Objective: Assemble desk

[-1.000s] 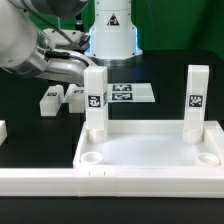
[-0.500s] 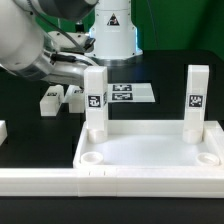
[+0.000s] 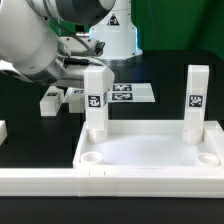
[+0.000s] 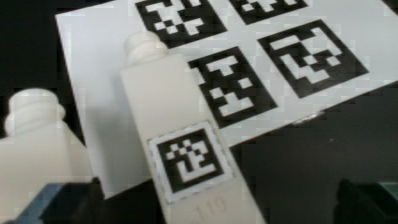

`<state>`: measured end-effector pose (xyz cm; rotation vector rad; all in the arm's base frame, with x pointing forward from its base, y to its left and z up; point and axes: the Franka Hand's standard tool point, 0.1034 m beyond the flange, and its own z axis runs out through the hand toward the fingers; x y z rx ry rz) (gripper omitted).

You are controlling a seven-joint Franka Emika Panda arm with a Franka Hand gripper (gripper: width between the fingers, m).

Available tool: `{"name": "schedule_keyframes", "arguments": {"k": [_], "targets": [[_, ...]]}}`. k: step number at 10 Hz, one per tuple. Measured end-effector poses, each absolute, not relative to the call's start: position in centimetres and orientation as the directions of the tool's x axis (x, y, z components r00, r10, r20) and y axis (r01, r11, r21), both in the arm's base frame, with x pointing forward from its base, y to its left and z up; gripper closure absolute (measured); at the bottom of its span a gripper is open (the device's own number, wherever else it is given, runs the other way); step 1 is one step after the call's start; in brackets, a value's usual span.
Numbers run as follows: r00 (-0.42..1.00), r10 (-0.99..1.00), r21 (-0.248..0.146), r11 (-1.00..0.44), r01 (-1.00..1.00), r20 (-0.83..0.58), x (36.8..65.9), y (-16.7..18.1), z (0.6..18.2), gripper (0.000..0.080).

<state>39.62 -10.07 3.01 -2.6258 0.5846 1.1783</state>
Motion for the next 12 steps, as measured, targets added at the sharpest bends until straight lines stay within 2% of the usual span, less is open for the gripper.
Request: {"name": "schedule_keyframes", "arguments": {"k": [2, 12], "targets": [[0.604, -0.273, -0.017, -0.903, -0.430, -0.749, 39.7, -10.1, 2.5, 0.0150], [0.607, -0.265, -0.018, -0.908, -0.419, -0.750, 39.9, -9.0, 2.3, 0.0150]]}}
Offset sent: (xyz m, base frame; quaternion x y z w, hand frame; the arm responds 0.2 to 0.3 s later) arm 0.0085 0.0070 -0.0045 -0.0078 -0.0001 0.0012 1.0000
